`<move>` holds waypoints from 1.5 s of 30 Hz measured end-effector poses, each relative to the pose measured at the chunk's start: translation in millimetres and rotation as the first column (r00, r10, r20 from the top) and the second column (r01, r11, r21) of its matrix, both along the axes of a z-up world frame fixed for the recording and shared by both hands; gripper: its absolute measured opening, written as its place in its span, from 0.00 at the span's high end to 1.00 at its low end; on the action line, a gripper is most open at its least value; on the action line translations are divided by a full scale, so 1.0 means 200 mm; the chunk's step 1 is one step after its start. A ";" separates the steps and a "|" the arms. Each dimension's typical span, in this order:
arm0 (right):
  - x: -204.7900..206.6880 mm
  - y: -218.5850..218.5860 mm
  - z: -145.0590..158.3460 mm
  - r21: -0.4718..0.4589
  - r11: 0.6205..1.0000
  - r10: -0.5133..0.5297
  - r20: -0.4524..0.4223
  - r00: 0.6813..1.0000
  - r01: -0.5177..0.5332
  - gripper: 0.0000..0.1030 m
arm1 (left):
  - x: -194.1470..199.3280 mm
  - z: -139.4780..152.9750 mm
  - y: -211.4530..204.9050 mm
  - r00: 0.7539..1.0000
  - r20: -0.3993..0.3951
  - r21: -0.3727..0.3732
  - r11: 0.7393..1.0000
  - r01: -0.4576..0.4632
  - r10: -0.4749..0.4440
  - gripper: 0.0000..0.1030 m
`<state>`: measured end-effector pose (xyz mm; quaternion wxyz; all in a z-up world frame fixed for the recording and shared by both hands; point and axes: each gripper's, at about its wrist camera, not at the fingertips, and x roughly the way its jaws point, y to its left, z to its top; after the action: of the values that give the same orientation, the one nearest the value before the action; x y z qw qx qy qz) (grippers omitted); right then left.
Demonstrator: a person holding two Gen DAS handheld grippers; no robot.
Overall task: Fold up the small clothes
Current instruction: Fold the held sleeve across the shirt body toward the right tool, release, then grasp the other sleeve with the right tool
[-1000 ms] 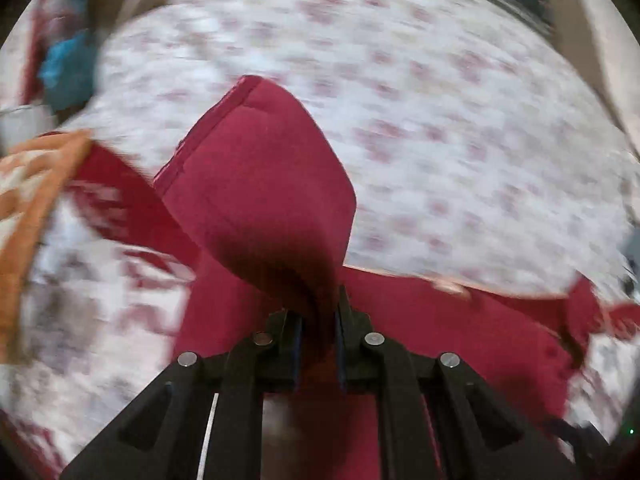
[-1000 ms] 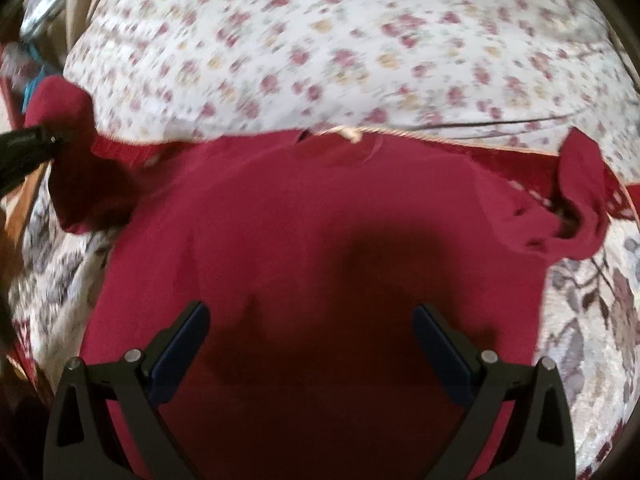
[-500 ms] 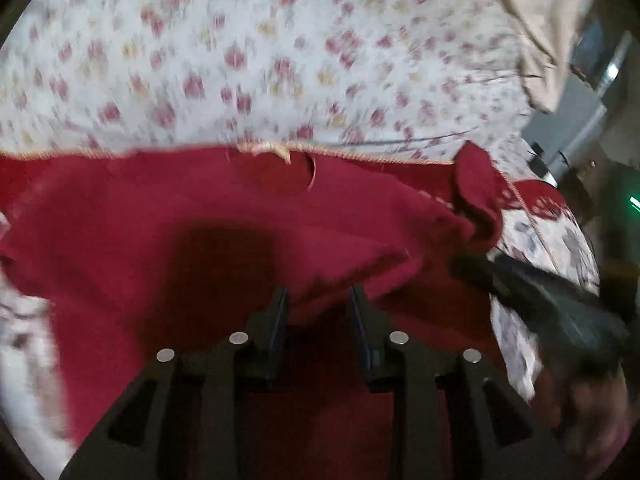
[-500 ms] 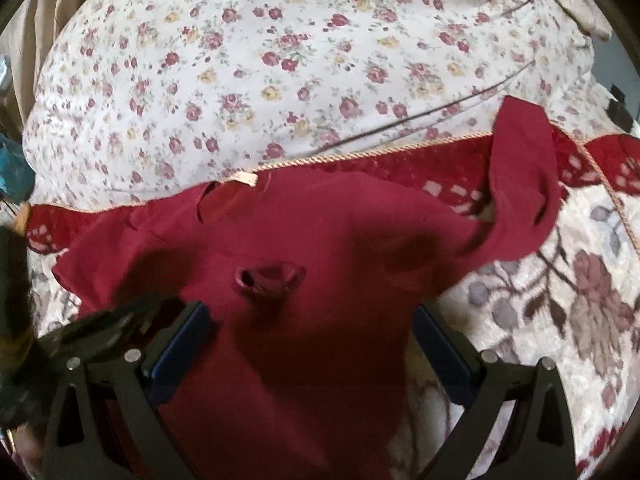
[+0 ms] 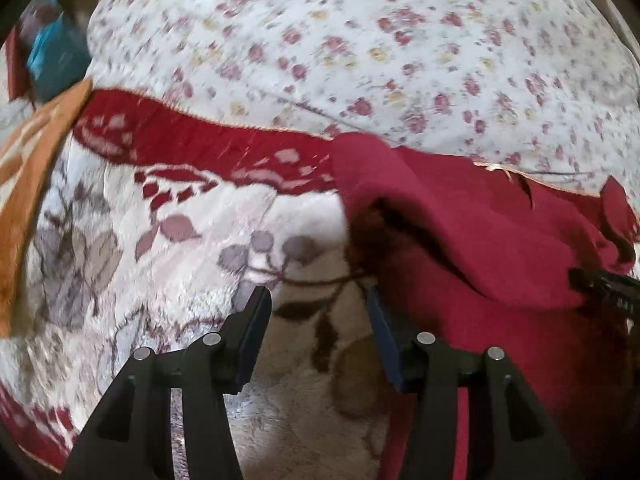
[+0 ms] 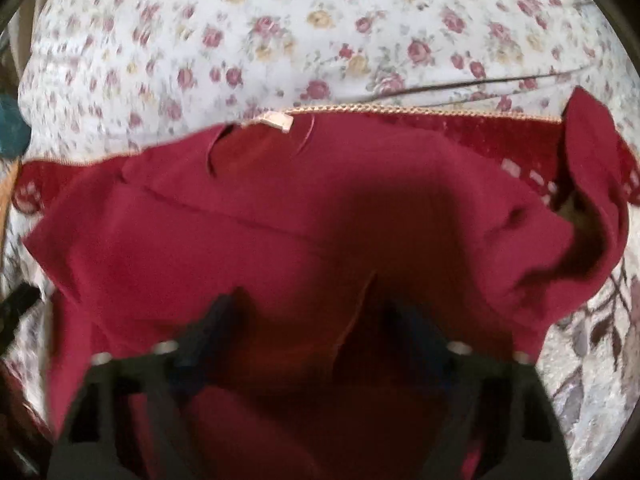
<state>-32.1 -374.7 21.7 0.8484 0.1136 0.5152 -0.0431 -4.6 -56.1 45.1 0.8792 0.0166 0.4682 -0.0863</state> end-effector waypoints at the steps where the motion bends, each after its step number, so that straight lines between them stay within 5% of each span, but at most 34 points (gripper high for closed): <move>1: -0.02 0.03 0.02 -0.021 0.999 0.046 0.043 0.998 -0.045 0.55 | 0.00 0.00 0.02 1.000 0.000 -0.016 1.000 -0.008 0.008 0.73; 2: -0.03 0.04 0.04 -0.023 0.997 0.071 0.057 0.996 -0.070 0.82 | 0.00 0.01 0.03 1.000 0.005 -0.033 0.999 -0.017 0.017 0.73; 3: -0.04 0.05 0.07 -0.060 0.996 0.074 0.079 0.994 -0.070 0.95 | 0.00 0.03 0.05 0.999 0.015 -0.048 0.998 -0.029 0.029 0.73; 8: -0.06 -0.04 0.32 -0.112 0.993 0.066 0.233 0.970 -0.041 0.95 | 0.01 0.10 0.09 0.996 0.052 -0.074 0.995 -0.074 0.078 0.73; 13: -0.01 -0.22 0.35 -0.185 0.978 -0.046 0.257 0.965 0.096 0.95 | 0.04 0.10 0.00 0.998 0.042 -0.036 0.998 -0.044 0.045 0.73; 18: 0.07 -0.34 0.18 -0.294 0.942 -0.125 0.133 0.983 0.160 0.83 | 0.06 0.14 -0.13 0.998 0.056 -0.052 0.999 0.002 0.001 0.73; 20: 0.02 -0.38 0.21 -0.217 0.956 -0.164 0.158 0.974 0.197 0.77 | 0.10 0.14 -0.19 0.998 0.056 -0.045 0.999 0.019 -0.016 0.73; 23: -0.06 -0.34 0.26 -0.079 0.984 -0.137 0.221 0.965 0.158 0.53 | 0.18 0.08 -0.31 0.999 0.031 0.008 0.999 0.036 -0.037 0.73; 27: 0.03 -0.26 0.14 0.000 0.999 -0.039 0.122 0.992 0.040 0.53 | 0.28 -0.09 -0.38 0.998 -0.050 0.086 0.996 0.031 -0.027 0.73; 30: 0.08 -0.29 0.01 -0.046 0.997 -0.062 0.061 0.996 0.065 0.56 | 0.30 -0.14 -0.35 0.998 -0.060 0.038 0.999 0.019 -0.017 0.70; 36: 0.01 -0.33 0.10 -0.036 0.997 -0.068 0.110 0.992 0.072 0.51 | 0.26 -0.06 -0.32 0.998 -0.059 -0.010 1.000 -0.019 0.018 0.70; 39: 0.06 -0.35 0.00 -0.060 0.997 -0.037 0.006 0.999 0.038 0.49 | 0.20 0.02 -0.33 0.999 -0.032 -0.050 0.999 -0.009 0.008 0.70; 45: 0.04 -0.51 0.16 -0.019 0.999 -0.034 0.084 0.996 0.035 0.46 | 0.12 0.15 -0.37 0.999 0.030 -0.050 0.998 0.043 -0.041 0.70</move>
<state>-24.8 -476.0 54.5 0.8694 0.1154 0.4768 -0.0582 20.0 -130.6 75.6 0.8840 0.0052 0.4528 -0.1164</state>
